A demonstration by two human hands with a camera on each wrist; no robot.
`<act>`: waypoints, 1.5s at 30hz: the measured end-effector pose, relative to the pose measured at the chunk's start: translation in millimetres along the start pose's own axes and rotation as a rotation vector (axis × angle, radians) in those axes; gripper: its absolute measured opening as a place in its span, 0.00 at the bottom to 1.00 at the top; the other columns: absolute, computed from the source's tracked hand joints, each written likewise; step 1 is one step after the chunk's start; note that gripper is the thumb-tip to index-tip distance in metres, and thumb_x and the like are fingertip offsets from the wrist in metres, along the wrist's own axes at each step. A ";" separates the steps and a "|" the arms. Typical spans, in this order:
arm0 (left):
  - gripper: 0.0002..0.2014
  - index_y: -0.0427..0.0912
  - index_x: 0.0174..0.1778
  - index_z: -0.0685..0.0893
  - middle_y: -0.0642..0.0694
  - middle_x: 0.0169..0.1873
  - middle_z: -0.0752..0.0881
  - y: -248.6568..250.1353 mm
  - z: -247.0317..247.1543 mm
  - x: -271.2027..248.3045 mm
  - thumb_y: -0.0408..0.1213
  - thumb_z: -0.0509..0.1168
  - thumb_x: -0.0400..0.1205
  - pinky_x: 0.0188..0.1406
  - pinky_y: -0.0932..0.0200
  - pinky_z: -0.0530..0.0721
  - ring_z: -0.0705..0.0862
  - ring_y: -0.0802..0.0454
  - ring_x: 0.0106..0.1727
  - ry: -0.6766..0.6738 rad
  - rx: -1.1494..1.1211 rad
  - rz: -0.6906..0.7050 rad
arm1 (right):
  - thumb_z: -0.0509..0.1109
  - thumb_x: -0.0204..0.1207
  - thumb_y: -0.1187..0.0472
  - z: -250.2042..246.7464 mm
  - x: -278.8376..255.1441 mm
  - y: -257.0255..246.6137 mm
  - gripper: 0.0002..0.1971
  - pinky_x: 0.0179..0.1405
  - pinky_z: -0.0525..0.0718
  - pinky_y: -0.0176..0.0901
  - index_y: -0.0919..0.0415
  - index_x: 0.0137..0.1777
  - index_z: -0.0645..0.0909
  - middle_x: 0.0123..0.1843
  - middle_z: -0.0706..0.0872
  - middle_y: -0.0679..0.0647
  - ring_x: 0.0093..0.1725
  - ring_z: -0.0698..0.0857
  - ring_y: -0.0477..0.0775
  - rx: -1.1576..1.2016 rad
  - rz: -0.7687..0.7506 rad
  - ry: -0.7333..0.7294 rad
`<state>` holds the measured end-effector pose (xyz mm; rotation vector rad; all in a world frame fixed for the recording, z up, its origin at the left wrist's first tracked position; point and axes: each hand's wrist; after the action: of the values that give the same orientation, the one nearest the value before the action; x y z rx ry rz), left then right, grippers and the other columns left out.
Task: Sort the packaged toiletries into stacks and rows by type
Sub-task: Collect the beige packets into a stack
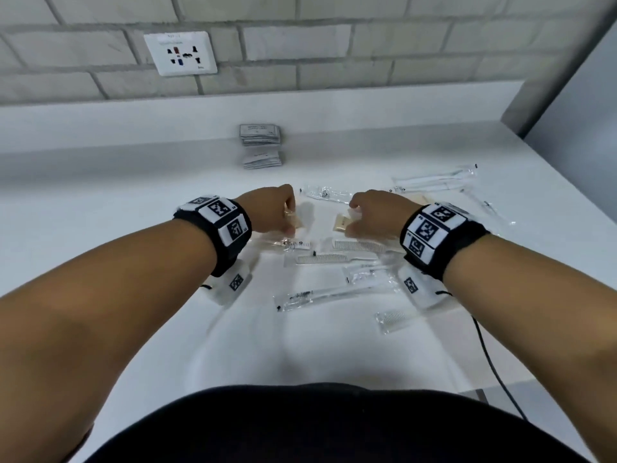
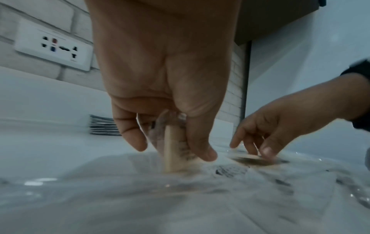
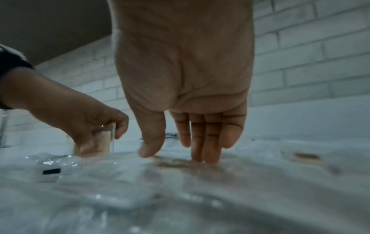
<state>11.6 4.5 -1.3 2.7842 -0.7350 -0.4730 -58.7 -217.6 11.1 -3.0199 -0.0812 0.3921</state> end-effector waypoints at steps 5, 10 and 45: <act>0.18 0.43 0.40 0.75 0.46 0.40 0.82 -1.8 -5.7 -12.4 0.50 0.74 0.74 0.42 0.54 0.73 0.78 0.46 0.43 0.097 -0.052 0.004 | 0.77 0.68 0.47 2.8 5.5 -14.4 0.26 0.54 0.86 0.52 0.61 0.61 0.79 0.58 0.82 0.58 0.53 0.85 0.59 -0.014 0.085 -0.031; 0.15 0.39 0.39 0.75 0.41 0.38 0.82 11.5 -7.3 -22.4 0.43 0.74 0.76 0.38 0.53 0.79 0.79 0.47 0.37 0.119 -0.397 -0.008 | 0.79 0.69 0.58 -8.1 0.7 -3.3 0.20 0.41 0.77 0.42 0.65 0.58 0.80 0.57 0.86 0.57 0.50 0.84 0.57 0.104 0.036 -0.042; 0.21 0.45 0.33 0.75 0.46 0.35 0.82 152.9 18.3 37.0 0.59 0.69 0.75 0.38 0.57 0.75 0.79 0.49 0.36 -0.109 0.063 -0.154 | 0.74 0.72 0.59 7.4 -94.1 218.0 0.30 0.42 0.74 0.43 0.58 0.72 0.65 0.60 0.80 0.56 0.48 0.79 0.56 0.231 0.208 -0.123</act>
<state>-31.7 -146.8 17.2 2.9065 -0.5688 -0.6457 -142.6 -439.7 5.7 -2.7809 0.2533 0.5632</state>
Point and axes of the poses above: each hand's wrist, its own x-axis towards the middle knuckle, its own z-axis out of the palm, y = z × x
